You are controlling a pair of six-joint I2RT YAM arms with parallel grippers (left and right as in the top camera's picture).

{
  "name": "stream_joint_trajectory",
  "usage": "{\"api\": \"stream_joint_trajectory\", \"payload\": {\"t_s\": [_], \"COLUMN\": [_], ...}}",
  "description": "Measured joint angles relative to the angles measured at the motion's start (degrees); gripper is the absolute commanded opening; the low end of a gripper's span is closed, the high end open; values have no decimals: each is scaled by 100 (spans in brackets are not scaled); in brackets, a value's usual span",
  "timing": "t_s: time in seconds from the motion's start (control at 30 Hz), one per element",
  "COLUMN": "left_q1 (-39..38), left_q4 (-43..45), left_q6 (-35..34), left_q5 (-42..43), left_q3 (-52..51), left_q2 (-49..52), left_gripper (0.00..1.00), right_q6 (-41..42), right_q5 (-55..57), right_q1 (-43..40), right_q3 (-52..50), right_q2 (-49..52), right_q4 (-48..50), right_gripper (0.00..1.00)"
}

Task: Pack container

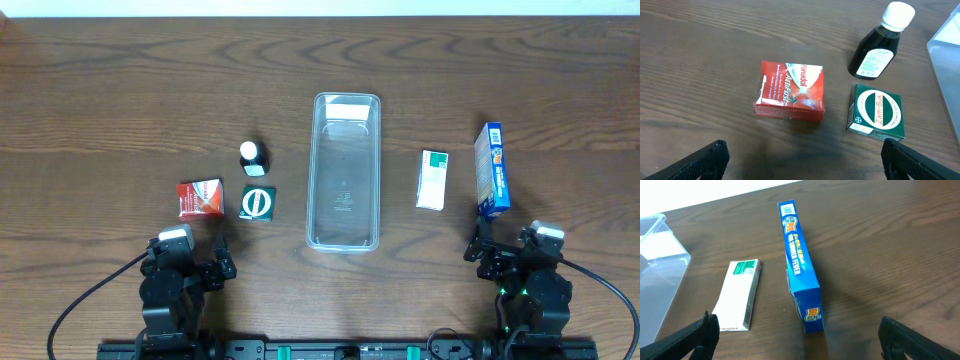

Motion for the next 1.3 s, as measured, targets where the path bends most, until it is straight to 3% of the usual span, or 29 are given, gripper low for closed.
{"api": "stream_joint_trajectory", "payload": {"t_s": [1.1,1.3], "left_q1": [0,0], "left_q4": [0,-2], "left_q6": [0,0], "left_q5": [0,0], "left_q3": [0,0], "left_q2": [0,0], "left_gripper": [98,98], "right_q6": [0,162], "right_q5": [0,-472], "right_q1": [0,0], "right_q3": [0,0], "right_q2": [0,0], "right_q4": [2,538], "right_gripper": [99,99]}}
